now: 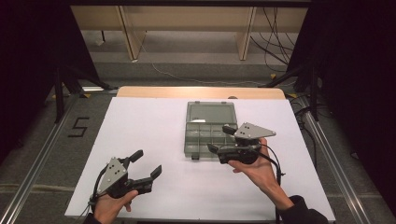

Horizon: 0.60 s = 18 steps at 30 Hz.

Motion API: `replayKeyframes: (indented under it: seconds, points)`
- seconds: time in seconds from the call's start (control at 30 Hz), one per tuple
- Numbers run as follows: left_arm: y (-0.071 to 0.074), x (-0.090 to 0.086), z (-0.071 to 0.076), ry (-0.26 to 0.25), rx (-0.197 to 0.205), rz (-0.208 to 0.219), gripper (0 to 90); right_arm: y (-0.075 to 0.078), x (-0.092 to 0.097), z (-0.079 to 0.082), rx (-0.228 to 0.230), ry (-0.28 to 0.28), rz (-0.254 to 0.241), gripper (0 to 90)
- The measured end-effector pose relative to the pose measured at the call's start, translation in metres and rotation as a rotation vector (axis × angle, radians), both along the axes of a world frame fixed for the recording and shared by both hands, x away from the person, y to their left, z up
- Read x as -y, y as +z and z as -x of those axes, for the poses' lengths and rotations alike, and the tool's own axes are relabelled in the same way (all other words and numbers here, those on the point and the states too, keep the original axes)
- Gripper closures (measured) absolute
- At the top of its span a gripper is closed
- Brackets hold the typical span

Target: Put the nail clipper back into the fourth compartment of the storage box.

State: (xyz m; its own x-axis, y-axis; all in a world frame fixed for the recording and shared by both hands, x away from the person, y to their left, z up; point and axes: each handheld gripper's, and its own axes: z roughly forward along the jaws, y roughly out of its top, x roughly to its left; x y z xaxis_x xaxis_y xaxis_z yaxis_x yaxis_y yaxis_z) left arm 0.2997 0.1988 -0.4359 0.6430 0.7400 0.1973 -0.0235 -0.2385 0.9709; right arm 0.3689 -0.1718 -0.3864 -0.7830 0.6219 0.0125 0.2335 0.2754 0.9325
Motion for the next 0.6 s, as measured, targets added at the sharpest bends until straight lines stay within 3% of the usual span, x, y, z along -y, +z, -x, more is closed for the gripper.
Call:
replayKeyframes:
  seconds: [0.07, 0.33, 0.37, 0.4, 0.53, 0.6]
  points:
    - [0.000, 0.000, 0.000, -0.001, 0.000, -0.001, 15.5, -0.001, 0.001, 0.001, 0.036, 0.010, -0.006, 19.2]
    - [0.000, 0.000, 0.000, -0.002, 0.000, -0.002, 15.5, -0.003, 0.003, 0.008, 0.016, 0.018, -0.021, 17.7]
    - [0.000, 0.000, 0.000, -0.002, -0.001, -0.002, 15.5, -0.004, 0.003, 0.008, 0.041, 0.014, -0.036, 17.7]
    - [0.000, 0.000, 0.000, -0.002, 0.000, -0.001, 15.5, -0.004, 0.004, 0.009, 0.025, 0.014, -0.042, 17.8]
    - [0.000, 0.000, 0.000, -0.003, 0.000, -0.001, 15.5, -0.006, 0.006, 0.011, 0.056, 0.008, -0.043, 18.7]
    - [-0.001, 0.001, 0.000, -0.004, -0.001, 0.000, 15.5, -0.007, 0.007, 0.013, 0.047, 0.007, -0.049, 19.0]
